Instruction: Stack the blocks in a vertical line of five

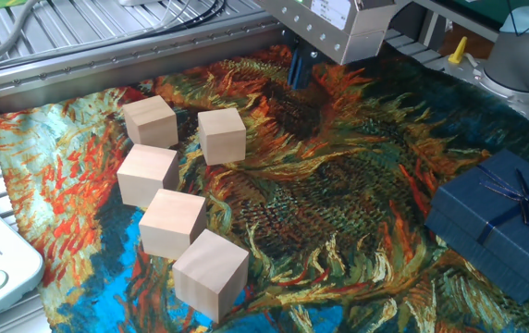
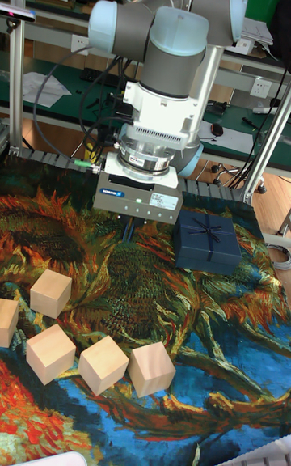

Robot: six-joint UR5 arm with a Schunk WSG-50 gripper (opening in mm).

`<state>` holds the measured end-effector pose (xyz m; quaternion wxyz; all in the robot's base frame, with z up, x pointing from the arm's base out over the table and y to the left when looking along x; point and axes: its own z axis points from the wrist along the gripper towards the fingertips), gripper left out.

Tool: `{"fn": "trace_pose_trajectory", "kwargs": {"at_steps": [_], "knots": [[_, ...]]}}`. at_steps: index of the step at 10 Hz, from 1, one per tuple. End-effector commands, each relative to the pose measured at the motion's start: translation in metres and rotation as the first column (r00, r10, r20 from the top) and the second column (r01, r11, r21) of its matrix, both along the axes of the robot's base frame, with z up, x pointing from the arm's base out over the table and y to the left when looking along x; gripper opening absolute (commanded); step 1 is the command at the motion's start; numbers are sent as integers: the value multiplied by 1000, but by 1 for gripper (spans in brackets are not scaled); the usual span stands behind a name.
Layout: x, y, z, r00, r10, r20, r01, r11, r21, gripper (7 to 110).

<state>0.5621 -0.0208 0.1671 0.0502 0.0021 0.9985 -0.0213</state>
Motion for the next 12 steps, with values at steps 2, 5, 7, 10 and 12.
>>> {"fn": "trace_pose_trajectory", "kwargs": {"at_steps": [2,5,7,10,12], "knots": [[2,11,1,1000,3,8,-4,999,45,7],[29,13,-14,1000,-7,-15,8,998,68,7],[95,15,-28,998,3,62,-10,995,104,7],[162,22,-52,989,-11,147,-3,995,100,7],[183,23,-78,984,-18,176,4,997,77,7]]}}
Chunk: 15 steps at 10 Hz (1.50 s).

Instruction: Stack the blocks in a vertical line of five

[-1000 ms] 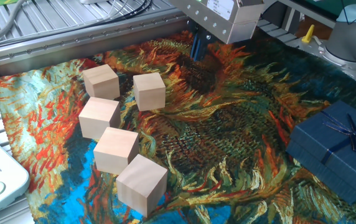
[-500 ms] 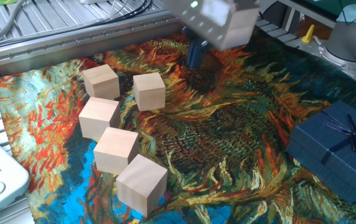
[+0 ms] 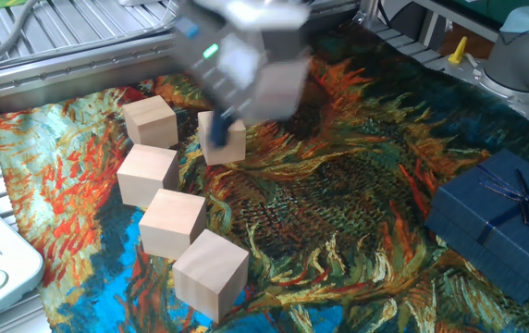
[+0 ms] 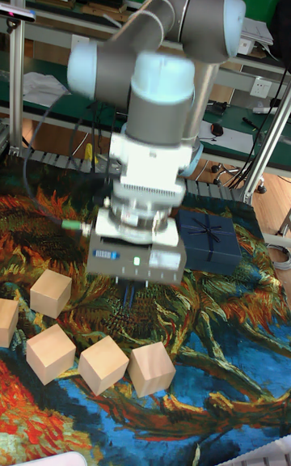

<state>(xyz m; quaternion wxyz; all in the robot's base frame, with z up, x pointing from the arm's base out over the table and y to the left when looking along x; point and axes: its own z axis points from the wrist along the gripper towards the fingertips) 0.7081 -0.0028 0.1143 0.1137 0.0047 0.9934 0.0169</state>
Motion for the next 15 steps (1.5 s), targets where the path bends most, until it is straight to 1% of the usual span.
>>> {"fn": "trace_pose_trajectory", "kwargs": {"at_steps": [1,2,3,4,6,7,8,9,10,11,12,13,14,15], "knots": [[42,2,-38,998,-16,57,17,1000,-20,7],[45,-4,-51,998,-19,57,21,999,-45,7],[44,-7,-59,998,-17,54,20,999,-48,7],[39,-11,-64,999,-16,41,18,998,-58,7],[35,-16,-70,1000,-6,28,7,998,-67,7],[32,-19,-69,1000,-4,16,6,997,-80,7],[30,-20,-68,1000,-3,10,4,997,-82,7],[34,-20,-67,1000,-1,26,3,996,-84,7],[43,-16,-66,998,1,63,4,997,-74,7],[56,-13,-60,993,3,117,5,998,-66,7],[66,-9,-48,985,13,169,-4,998,-55,7],[68,-5,-38,982,15,187,-6,999,-50,7],[72,-3,-35,978,25,205,-15,999,-49,7],[70,-6,-45,982,27,187,-17,998,-57,7]]}}
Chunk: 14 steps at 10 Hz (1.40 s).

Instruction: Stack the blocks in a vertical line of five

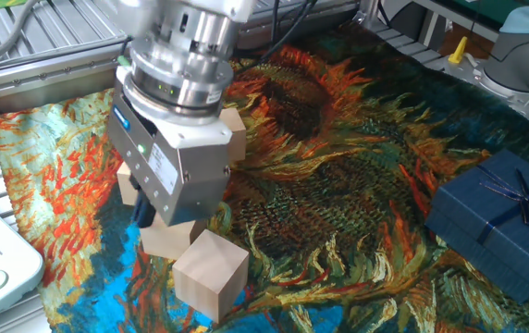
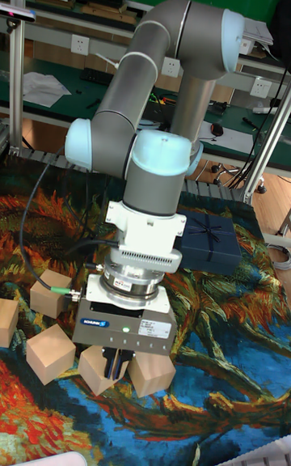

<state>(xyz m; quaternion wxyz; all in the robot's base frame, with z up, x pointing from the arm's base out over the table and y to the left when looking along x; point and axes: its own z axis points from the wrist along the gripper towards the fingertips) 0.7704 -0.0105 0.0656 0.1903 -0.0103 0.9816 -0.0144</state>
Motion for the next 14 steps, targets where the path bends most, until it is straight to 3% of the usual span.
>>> {"fn": "trace_pose_trajectory", "kwargs": {"at_steps": [1,3,8,10,12,13,14], "knots": [[3,1,-13,1000,4,3,-4,1000,10,7],[-2,-3,-24,1000,4,-14,-4,1000,-8,7],[11,2,-18,999,30,40,-30,1000,1,7],[-15,-26,-28,994,70,-83,-80,989,-124,7],[-33,-26,-33,986,52,-156,-70,991,-113,7],[-64,-24,-39,960,42,-275,-69,994,-89,7],[-96,-20,-40,918,50,-394,-80,995,-62,7]]}}
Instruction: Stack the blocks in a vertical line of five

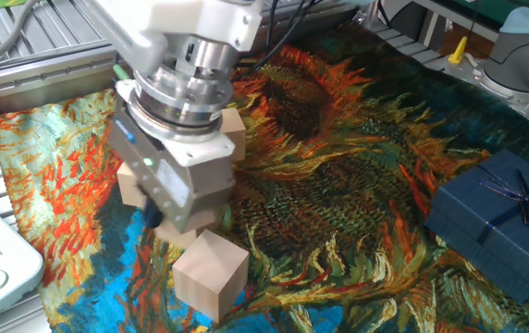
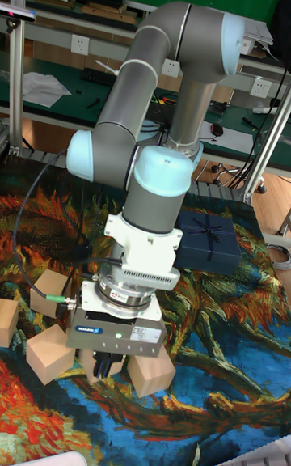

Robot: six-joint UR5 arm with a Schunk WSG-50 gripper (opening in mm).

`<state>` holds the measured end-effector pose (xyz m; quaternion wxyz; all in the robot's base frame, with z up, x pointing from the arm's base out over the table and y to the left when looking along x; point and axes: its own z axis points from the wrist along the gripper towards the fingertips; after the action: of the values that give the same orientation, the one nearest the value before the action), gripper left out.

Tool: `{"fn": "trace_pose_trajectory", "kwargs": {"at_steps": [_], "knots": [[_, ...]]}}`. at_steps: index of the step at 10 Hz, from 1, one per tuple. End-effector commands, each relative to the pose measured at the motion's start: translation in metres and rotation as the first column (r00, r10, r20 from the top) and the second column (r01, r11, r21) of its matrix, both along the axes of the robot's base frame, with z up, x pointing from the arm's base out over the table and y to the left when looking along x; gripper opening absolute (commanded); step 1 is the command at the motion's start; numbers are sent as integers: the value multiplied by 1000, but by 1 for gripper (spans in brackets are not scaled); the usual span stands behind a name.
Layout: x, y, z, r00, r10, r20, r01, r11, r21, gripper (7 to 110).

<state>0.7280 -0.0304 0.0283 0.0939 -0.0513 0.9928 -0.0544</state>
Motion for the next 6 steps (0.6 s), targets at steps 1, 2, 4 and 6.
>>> {"fn": "trace_pose_trajectory", "kwargs": {"at_steps": [1,2,4,6], "knots": [[-83,18,1,947,22,-321,5,997,83,7],[-109,38,8,910,52,-412,18,986,163,7],[-129,32,10,872,32,-489,32,992,122,7],[-107,15,2,915,7,-404,21,998,64,7]]}}
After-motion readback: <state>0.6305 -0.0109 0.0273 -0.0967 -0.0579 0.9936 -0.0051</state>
